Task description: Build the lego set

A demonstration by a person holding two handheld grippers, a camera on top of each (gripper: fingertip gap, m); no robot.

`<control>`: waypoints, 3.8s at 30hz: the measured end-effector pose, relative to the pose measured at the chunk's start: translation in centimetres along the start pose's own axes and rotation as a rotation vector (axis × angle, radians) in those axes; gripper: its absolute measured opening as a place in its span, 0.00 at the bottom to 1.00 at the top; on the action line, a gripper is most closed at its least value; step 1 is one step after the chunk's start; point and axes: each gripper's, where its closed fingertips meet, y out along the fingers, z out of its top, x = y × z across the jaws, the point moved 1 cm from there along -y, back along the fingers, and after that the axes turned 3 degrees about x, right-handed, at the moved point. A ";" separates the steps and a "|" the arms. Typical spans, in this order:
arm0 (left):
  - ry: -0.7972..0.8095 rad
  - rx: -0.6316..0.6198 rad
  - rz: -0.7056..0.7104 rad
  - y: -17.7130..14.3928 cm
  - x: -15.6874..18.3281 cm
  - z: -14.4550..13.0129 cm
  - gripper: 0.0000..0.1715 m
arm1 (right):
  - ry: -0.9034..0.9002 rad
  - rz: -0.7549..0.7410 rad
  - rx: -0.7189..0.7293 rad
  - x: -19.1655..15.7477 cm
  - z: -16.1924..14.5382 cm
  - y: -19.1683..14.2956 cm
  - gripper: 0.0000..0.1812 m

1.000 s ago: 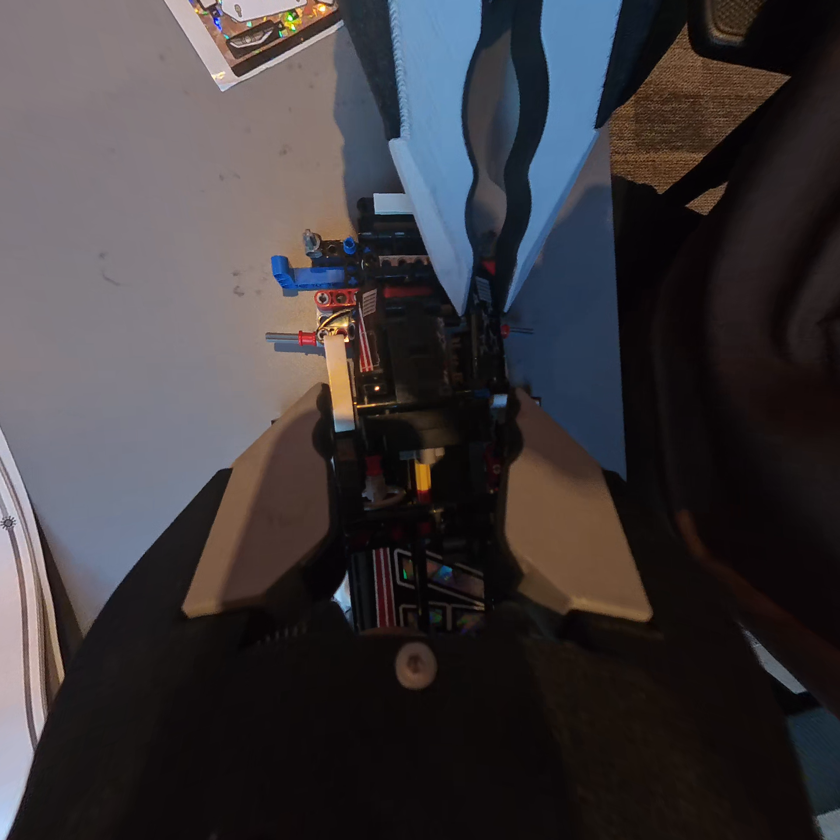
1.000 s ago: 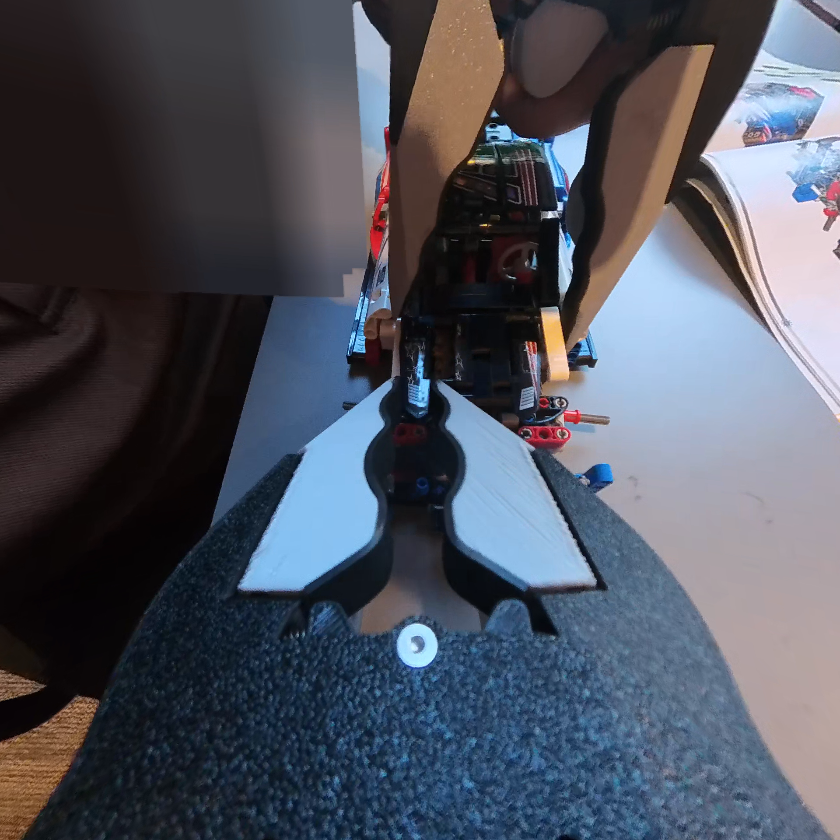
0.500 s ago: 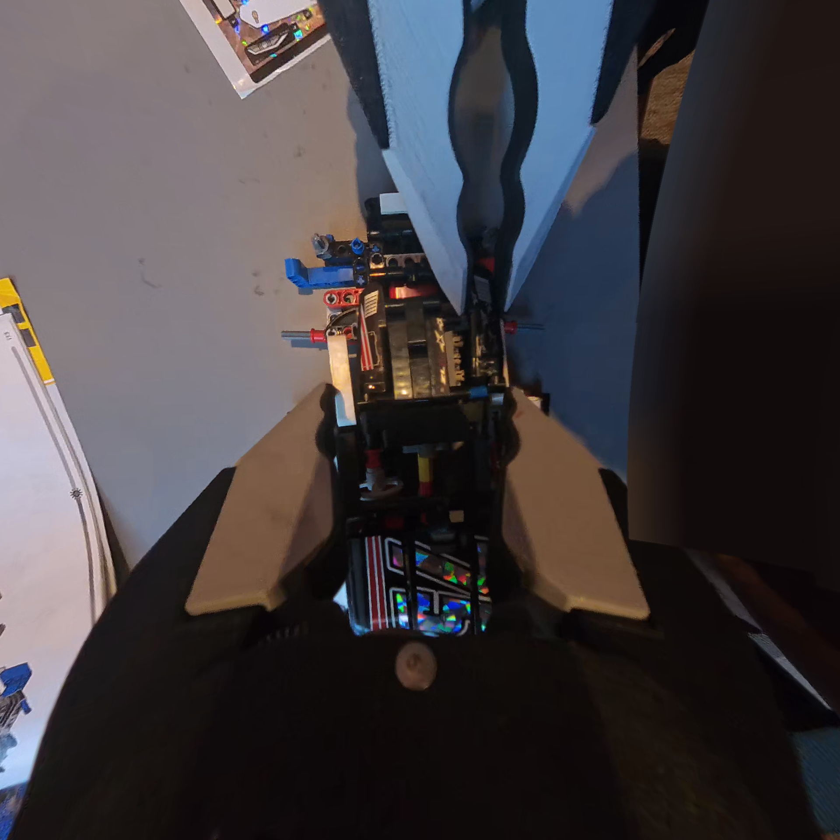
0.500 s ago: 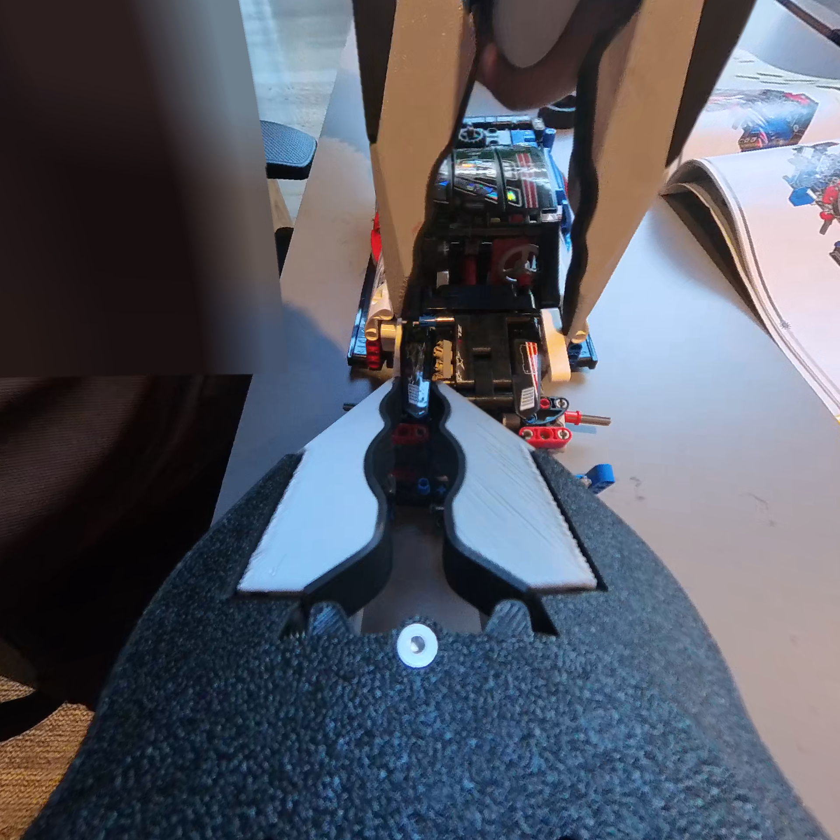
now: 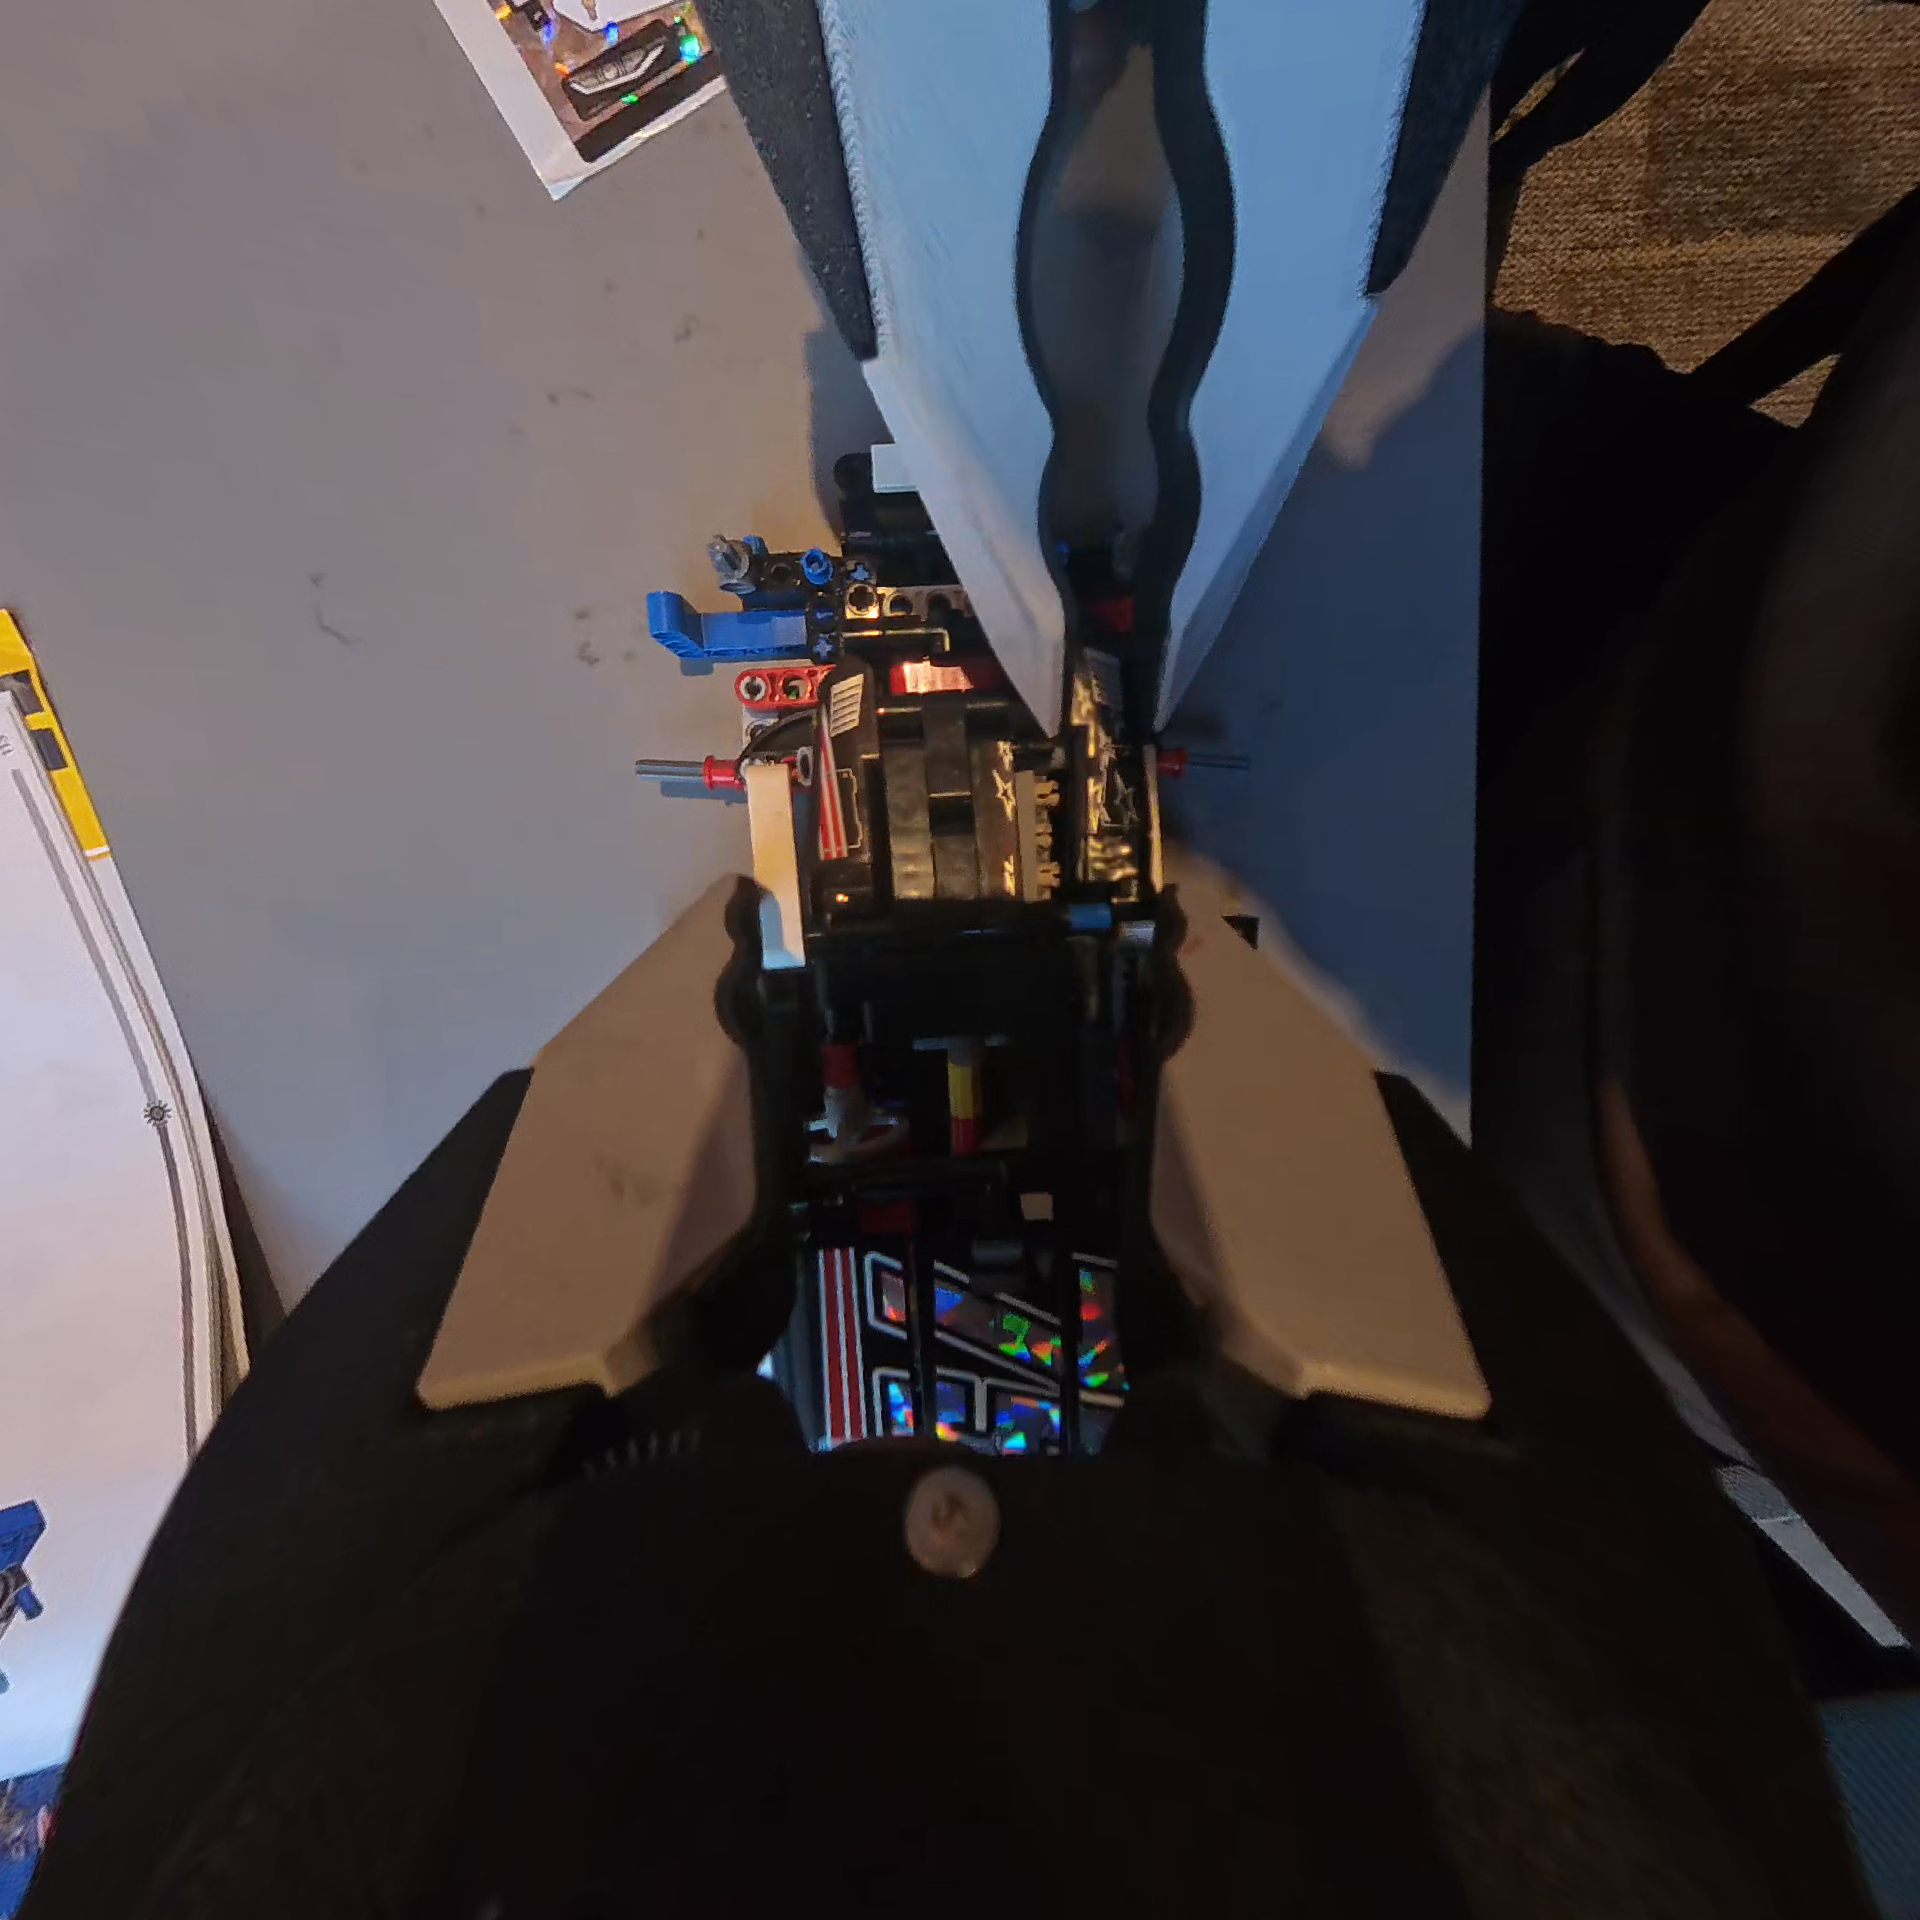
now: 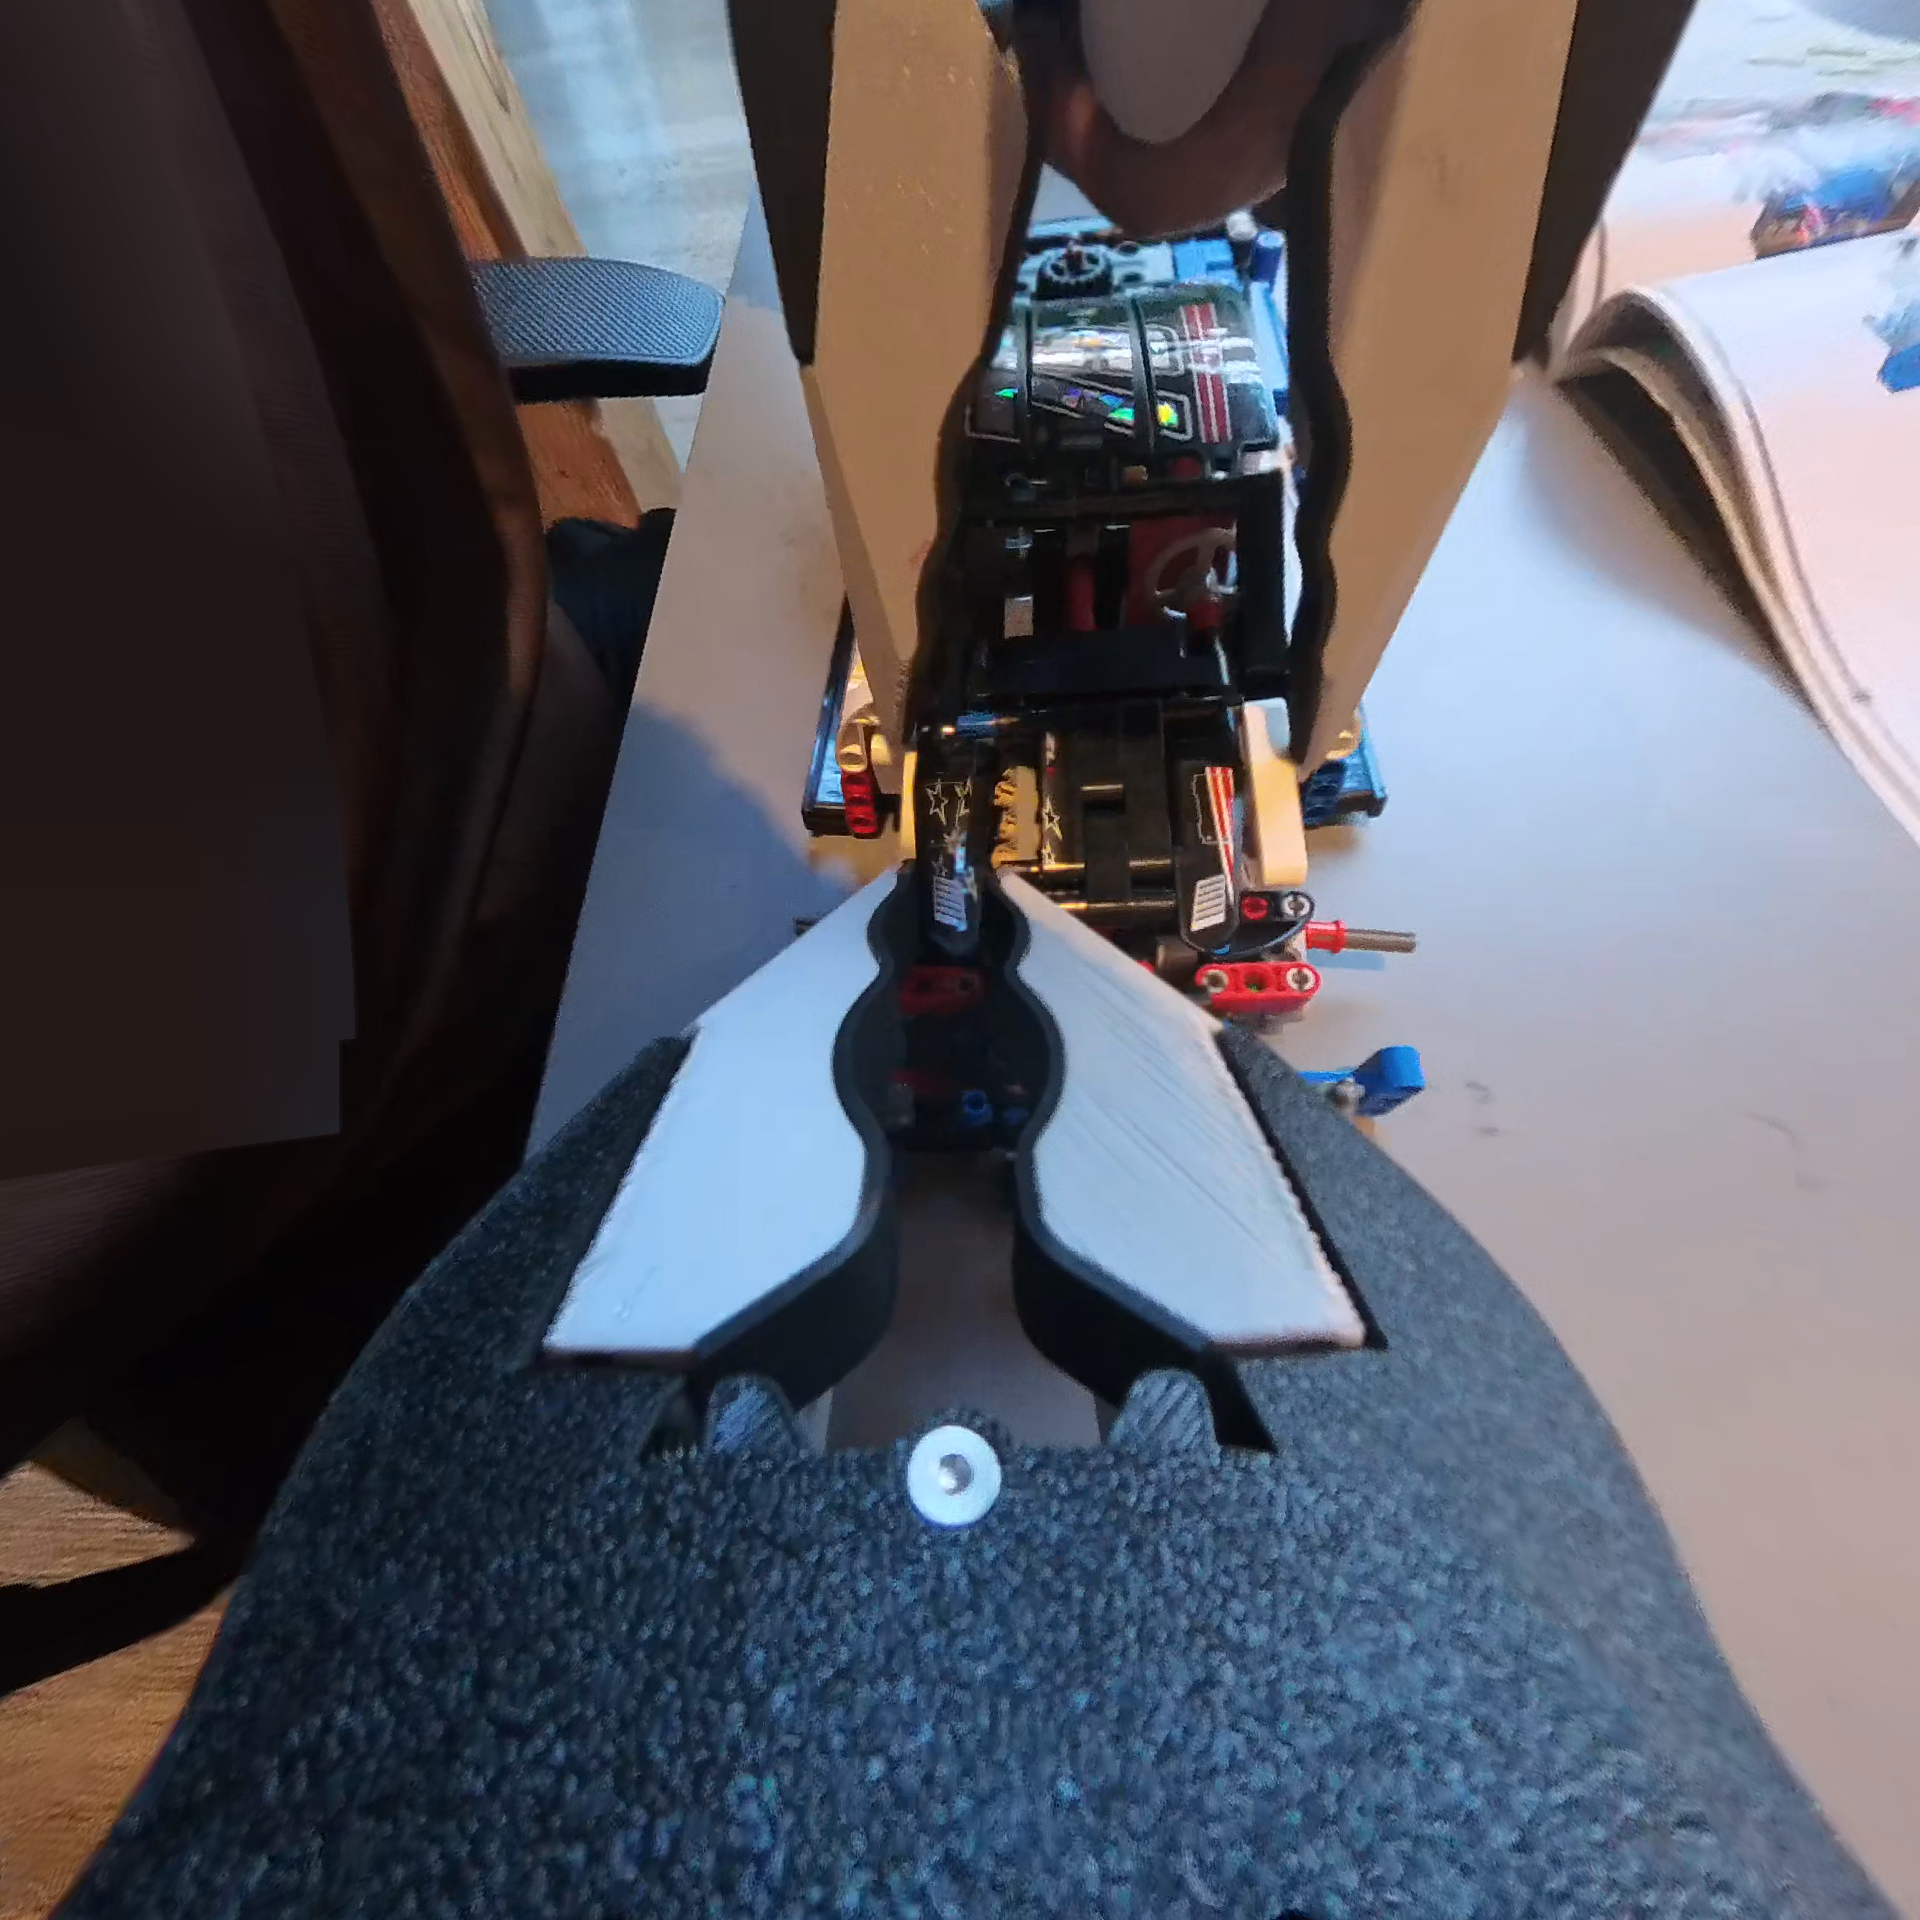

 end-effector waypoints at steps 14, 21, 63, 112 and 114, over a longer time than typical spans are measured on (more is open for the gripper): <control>0.014 0.029 -0.029 -0.5 0.0 -0.1 0.45 | 0.161 -0.010 -0.096 -0.2 0.1 0.3 0.07; -0.009 0.010 -0.057 0.2 -0.2 -0.4 0.44 | 0.123 -0.006 -0.143 0.2 0.0 0.1 0.07; -0.058 0.014 -0.030 0.0 -0.8 -0.6 0.37 | -0.059 -0.318 -0.192 1.9 0.1 -0.1 0.07; -0.077 0.017 -0.039 0.1 -0.8 -0.3 0.36 | -0.070 0.011 0.005 3.8 1.2 1.9 0.32; -0.080 0.028 -0.043 0.1 -0.7 -0.2 0.35 | -0.070 0.022 0.017 3.8 1.3 1.8 0.31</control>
